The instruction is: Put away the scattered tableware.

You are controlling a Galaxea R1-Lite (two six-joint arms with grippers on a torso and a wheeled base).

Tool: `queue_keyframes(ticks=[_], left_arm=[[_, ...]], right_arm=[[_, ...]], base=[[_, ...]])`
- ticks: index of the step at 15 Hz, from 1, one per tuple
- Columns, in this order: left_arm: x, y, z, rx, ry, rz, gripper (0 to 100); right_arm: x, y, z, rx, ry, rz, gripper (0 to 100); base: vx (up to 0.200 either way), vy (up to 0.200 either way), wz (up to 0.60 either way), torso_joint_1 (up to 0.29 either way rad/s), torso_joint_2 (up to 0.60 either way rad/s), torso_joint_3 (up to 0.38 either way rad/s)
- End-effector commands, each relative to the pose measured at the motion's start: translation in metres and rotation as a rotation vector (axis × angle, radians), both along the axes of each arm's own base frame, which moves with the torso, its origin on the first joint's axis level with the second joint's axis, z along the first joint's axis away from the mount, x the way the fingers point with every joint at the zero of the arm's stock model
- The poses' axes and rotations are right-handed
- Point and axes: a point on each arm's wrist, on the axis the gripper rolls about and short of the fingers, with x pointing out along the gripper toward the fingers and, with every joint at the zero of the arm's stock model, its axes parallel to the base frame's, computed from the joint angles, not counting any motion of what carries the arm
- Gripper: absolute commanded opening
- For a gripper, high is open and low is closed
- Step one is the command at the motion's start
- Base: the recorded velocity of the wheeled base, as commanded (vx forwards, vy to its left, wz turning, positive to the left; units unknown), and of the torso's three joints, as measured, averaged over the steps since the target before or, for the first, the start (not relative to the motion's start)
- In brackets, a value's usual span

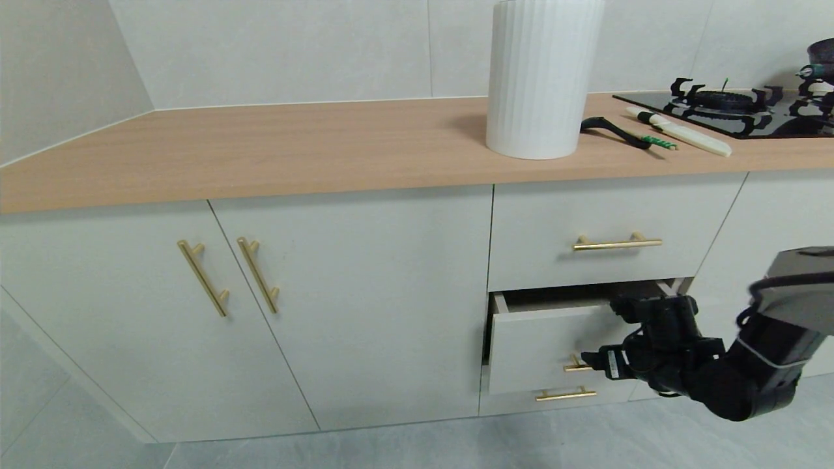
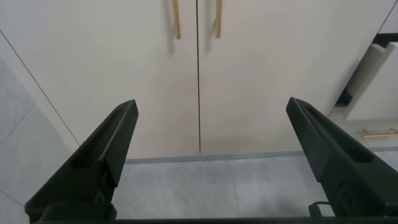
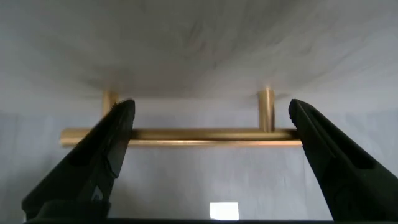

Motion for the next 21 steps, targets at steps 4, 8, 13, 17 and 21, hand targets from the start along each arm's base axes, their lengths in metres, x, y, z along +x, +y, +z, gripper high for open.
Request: queue_keyframes(ticks=[4, 8, 13, 17, 21], left_arm=[[0.000, 0.000, 0.000, 0.000, 0.001, 0.001, 100], [0.000, 0.000, 0.000, 0.000, 0.000, 0.002, 100], [0.000, 0.000, 0.000, 0.000, 0.001, 0.001, 100], [0.000, 0.000, 0.000, 0.000, 0.001, 0.001, 100], [0.000, 0.000, 0.000, 0.000, 0.001, 0.001, 100]], right_arm=[[-0.096, -0.009, 0.168, 0.079, -0.121, 0.130, 100], [-0.066, -0.002, 0.138, 0.065, -0.108, 0.105, 100], [-0.025, 0.010, 0.076, 0.016, -0.148, 0.037, 100], [-0.009, 0.014, 0.059, 0.026, -0.242, 0.006, 100], [-0.009, 0.014, 0.054, 0.028, -0.236, 0.003, 100]], base=[[0.000, 0.000, 0.00, 0.000, 0.00, 0.000], [0.000, 0.000, 0.00, 0.000, 0.00, 0.000], [0.000, 0.000, 0.00, 0.000, 0.00, 0.000], [0.000, 0.000, 0.00, 0.000, 0.00, 0.000], [0.000, 0.000, 0.00, 0.000, 0.00, 0.000]])
